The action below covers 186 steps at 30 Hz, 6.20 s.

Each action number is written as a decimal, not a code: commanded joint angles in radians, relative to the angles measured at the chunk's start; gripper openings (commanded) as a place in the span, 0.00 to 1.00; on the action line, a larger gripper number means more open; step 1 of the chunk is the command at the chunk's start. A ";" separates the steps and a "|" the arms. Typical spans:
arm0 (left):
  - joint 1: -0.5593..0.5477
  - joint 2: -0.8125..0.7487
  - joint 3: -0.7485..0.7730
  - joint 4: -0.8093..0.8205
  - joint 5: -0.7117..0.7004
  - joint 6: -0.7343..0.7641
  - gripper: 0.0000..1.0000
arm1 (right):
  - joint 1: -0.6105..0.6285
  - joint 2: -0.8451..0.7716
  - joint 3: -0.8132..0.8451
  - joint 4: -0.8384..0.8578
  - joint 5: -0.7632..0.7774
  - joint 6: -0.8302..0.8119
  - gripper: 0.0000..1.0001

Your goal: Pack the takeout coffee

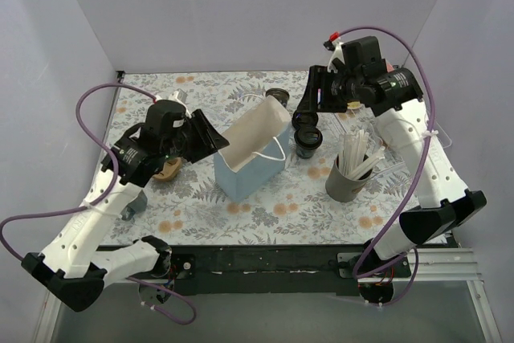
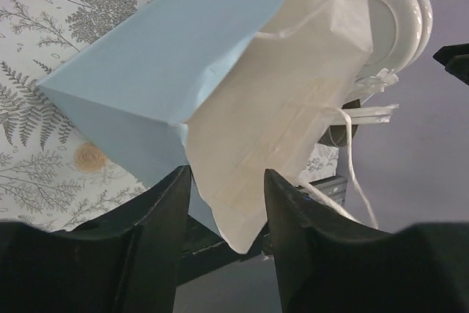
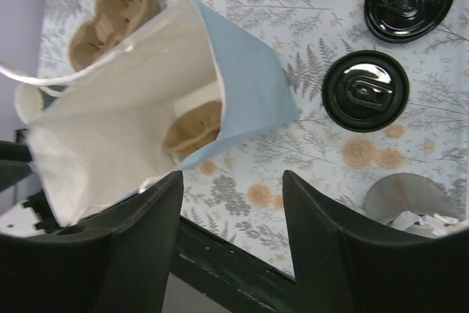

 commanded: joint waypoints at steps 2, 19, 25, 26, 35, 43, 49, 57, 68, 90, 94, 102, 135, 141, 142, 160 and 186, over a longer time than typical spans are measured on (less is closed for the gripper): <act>0.003 0.016 0.144 -0.083 -0.007 -0.017 0.47 | 0.011 0.045 0.106 -0.082 -0.085 0.165 0.62; 0.003 0.264 0.257 -0.091 -0.133 0.315 0.54 | 0.210 0.010 -0.081 0.010 0.157 0.429 0.59; 0.003 0.249 0.164 -0.061 -0.116 0.341 0.48 | 0.210 0.058 -0.079 0.067 0.140 0.403 0.46; 0.003 0.250 0.157 -0.053 -0.106 0.347 0.43 | 0.210 0.071 -0.069 0.066 0.137 0.394 0.42; 0.003 0.215 0.158 -0.060 0.073 0.224 0.00 | 0.166 0.205 0.236 -0.077 0.122 0.317 0.01; 0.000 0.023 -0.115 0.041 0.194 -0.070 0.04 | 0.159 0.132 0.033 0.106 0.024 0.374 0.01; 0.000 0.065 0.008 -0.028 0.157 -0.025 0.37 | 0.159 0.191 0.169 0.070 -0.005 0.311 0.01; 0.000 0.117 0.302 -0.240 0.031 0.125 0.52 | 0.123 0.108 -0.056 0.194 -0.175 0.161 0.01; 0.003 0.322 0.555 -0.208 -0.123 0.497 0.56 | 0.046 0.137 -0.125 0.205 -0.567 -0.089 0.01; 0.012 0.398 0.457 -0.090 0.246 0.723 0.56 | 0.044 0.119 -0.113 0.204 -0.667 -0.132 0.01; 0.012 0.355 0.401 -0.096 0.276 0.746 0.57 | 0.046 0.121 -0.113 0.202 -0.670 -0.131 0.01; 0.011 0.346 0.327 -0.085 0.252 0.764 0.56 | 0.044 0.128 -0.115 0.210 -0.688 -0.127 0.01; 0.011 -0.250 -0.285 0.487 0.192 0.657 0.00 | -0.032 -0.096 0.014 0.242 -0.072 0.031 0.74; 0.011 -0.219 -0.258 0.429 0.157 0.617 0.00 | -0.040 -0.050 0.046 0.158 -0.044 -0.009 0.70; 0.011 -0.214 -0.250 0.417 0.154 0.608 0.00 | -0.040 -0.039 0.074 0.126 -0.044 -0.018 0.67; 0.011 -0.224 -0.268 0.358 0.094 0.456 0.00 | -0.023 -0.177 -0.085 0.087 -0.277 -0.106 0.64; 0.011 -0.193 -0.273 0.418 0.115 0.502 0.00 | 0.281 -0.479 -0.535 0.368 0.096 -0.353 0.62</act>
